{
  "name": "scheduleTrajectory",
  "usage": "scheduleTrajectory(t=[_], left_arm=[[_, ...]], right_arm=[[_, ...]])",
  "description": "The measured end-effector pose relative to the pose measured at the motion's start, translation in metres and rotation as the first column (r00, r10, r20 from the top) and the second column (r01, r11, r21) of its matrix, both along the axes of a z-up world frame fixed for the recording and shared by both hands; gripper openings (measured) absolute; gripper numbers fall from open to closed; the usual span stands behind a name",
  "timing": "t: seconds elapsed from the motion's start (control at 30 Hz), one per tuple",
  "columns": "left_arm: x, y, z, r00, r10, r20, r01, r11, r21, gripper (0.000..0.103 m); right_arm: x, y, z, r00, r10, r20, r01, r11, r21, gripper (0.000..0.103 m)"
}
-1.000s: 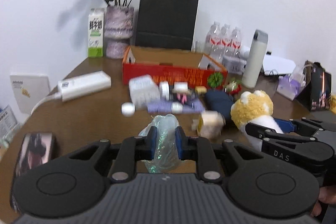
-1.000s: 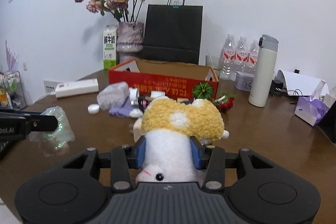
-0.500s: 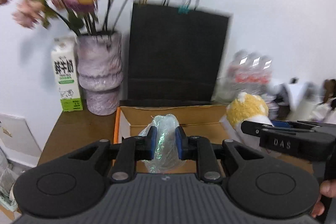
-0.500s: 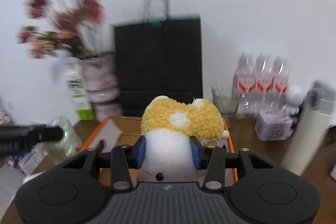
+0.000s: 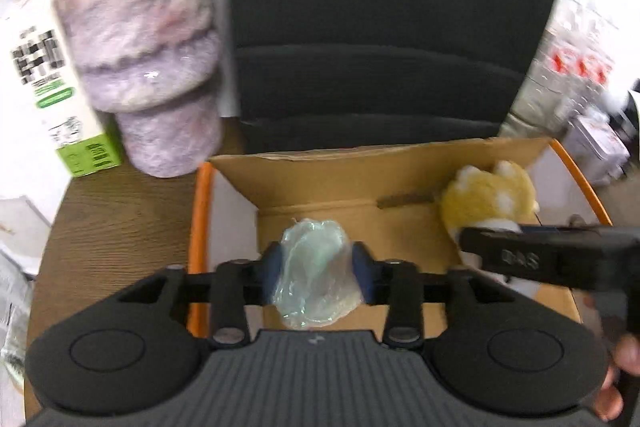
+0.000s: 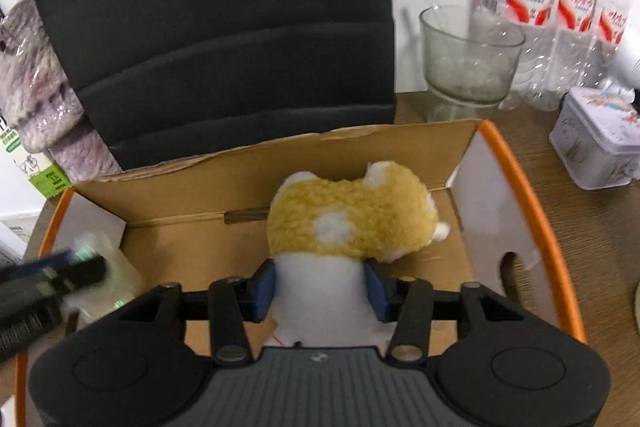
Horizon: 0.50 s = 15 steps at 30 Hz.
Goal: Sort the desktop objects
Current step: 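Carry both items into the cardboard box and open both grippers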
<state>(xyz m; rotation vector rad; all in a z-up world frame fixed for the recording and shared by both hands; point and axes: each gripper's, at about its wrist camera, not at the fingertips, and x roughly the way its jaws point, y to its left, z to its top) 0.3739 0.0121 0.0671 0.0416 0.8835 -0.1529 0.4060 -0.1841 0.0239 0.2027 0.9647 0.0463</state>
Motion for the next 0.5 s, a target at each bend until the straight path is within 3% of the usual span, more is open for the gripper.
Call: scheduleTrajectory(t=[0.1,0.23,0.37,0.43,0.5], left_arm=[[-0.013,0.004,0.018,0.999,-0.001,0.039,0.002,1.0,-0.007,0.056],[-0.033,0.011,0.055,0.996,0.023,0.091,-0.022,1.0,-0.014,0.063],[-0.054,0.019,0.09,0.993,0.085,0.088,-0.08,0.995,-0.051,0.074],[-0.071,0.02,0.105,0.991,0.089,0.099,-0.084,0.995,-0.049,0.076],[-0.09,0.02,0.114,0.99,0.087,0.115,-0.083,0.996,-0.04,0.084]], right_arm=[[-0.003,-0.002,0.011,1.0,0.004,0.0,-0.004,1.0,0.025,0.061],[-0.027,-0.013,0.055,0.998,0.009,0.062,-0.01,1.0,0.004,0.076],[-0.06,-0.027,0.099,0.994,0.018,0.108,-0.013,0.999,-0.048,0.08],[-0.081,-0.033,0.115,0.992,0.021,0.127,-0.014,0.999,-0.05,0.083],[-0.097,-0.045,0.124,0.99,0.026,0.14,-0.02,0.999,-0.047,0.085]])
